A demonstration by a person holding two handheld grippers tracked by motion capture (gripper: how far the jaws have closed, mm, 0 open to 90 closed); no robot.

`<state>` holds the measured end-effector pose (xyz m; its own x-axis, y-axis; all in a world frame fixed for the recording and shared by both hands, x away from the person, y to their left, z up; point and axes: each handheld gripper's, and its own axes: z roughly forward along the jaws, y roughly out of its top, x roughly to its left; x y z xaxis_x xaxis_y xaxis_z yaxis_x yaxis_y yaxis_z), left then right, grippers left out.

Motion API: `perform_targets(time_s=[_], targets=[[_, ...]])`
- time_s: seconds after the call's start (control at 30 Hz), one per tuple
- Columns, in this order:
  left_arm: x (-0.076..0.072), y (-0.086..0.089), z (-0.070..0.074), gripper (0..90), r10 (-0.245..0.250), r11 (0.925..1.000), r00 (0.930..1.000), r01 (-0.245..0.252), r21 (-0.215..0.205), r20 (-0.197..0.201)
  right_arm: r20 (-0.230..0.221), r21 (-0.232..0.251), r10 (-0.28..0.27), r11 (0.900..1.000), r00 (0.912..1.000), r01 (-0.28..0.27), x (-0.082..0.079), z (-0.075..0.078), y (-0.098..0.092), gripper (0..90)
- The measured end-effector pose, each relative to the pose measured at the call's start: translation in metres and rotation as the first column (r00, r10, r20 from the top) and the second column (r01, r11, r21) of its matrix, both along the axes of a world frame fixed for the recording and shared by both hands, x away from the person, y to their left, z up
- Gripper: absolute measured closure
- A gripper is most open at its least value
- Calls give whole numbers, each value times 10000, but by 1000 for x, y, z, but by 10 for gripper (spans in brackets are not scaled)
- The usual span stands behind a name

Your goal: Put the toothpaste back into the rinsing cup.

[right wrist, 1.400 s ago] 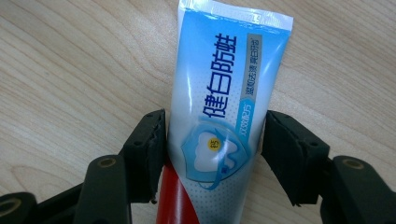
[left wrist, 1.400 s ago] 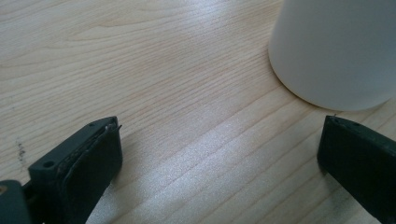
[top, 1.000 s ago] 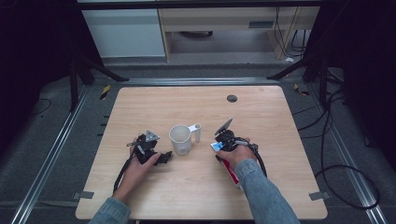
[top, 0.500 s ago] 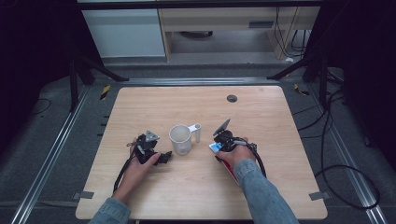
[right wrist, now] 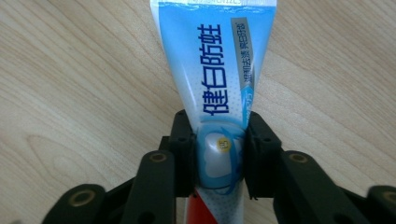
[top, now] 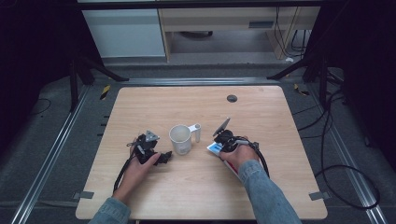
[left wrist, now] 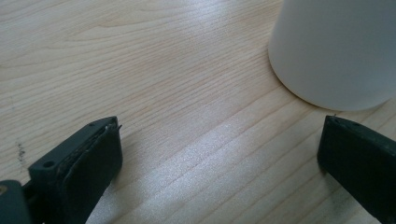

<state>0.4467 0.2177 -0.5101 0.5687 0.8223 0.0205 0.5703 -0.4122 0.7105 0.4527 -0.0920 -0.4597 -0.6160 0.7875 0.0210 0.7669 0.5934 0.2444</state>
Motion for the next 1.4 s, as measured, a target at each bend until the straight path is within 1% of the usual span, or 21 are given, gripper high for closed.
perform_targets(time_s=[0.17,0.23,0.3,0.4,0.53,0.57,0.63,0.67,0.7,0.73,0.8,0.97,1.0,1.07,1.1,1.17,1.2,1.23,1.27,1.33,1.4], targets=[[0,0,0,0,2,10000,10000,-2,-1,-2,194,-26,365,9993,9991,-365,-3,2,-2,719],[0,0,0,0,0,10000,10000,0,-2,-3,162,9,398,9992,9991,-399,-3,2,-2,721],[0,0,0,0,-4,10000,10000,4,2,0,97,19,311,9995,9995,-311,-3,4,-2,724],[1,0,0,0,-39,10000,10000,39,64,-17,149,-14,449,9990,9989,-449,-3,10,-4,728],[1,0,0,0,-28,10000,10000,28,33,-16,271,-64,446,9990,9986,-444,-4,15,-5,731],[1,0,0,0,-35,10000,10000,35,44,-19,425,-13,346,9994,9985,-346,-5,19,-7,733],[1,0,0,0,-33,10000,10000,33,42,-20,520,79,345,9994,9981,-349,-5,22,-10,734],[1,0,0,0,-32,10000,10000,32,39,-19,579,159,232,9996,9980,-242,-5,24,-11,735],[1,0,0,0,-32,10000,10000,32,39,-19,579,159,232,9996,9980,-242,-5,24,-11,735],[1,0,0,0,-35,10000,10000,35,40,-19,694,232,297,9992,9971,-314,-5,26,-14,735],[1,0,0,0,-32,10000,10000,32,38,-18,727,451,159,9988,9972,-192,-6,32,-18,736],[1,0,0,0,-35,10000,10000,35,41,-17,761,439,206,9987,9969,-240,-6,39,-23,736],[1,0,0,0,-36,10000,10000,36,41,-18,856,527,174,9984,9962,-220,-7,43,-26,736],[1,-1,0,0,-28,10000,10000,28,31,-16,911,594,197,9979,9956,-252,-7,46,-27,736],[1,-1,0,0,-32,10000,10000,32,35,-16,1075,672,160,9975,9941,-233,-8,52,-28,737],[1,-1,0,0,-32,10000,10000,32,25,-17,1131,693,155,9973,9935,-234,-9,55,-29,737],[1,-1,0,0,3,10000,10000,-3,-27,-2,1316,726,140,9971,9912,-238,-9,62,-31,737],[1,-1,0,0,-9,10000,10000,9,-10,-5,1316,726,140,9971,9912,-238,-9,62,-31,737],[1,-1,0,0,-9,10000,10000,9,-7,-5,1411,796,99,9966,9899,-213,-10,65,-32,737],[1,-1,0,0,-7,10000,10000,7,-8,-2,1701,955,21,9953,9854,-186,-10,74,-34,738],[1,-1,0,0,0,10000,10000,0,-14,4,1782,976,-12,9951,9840,-164,-10,76,-35,738]])
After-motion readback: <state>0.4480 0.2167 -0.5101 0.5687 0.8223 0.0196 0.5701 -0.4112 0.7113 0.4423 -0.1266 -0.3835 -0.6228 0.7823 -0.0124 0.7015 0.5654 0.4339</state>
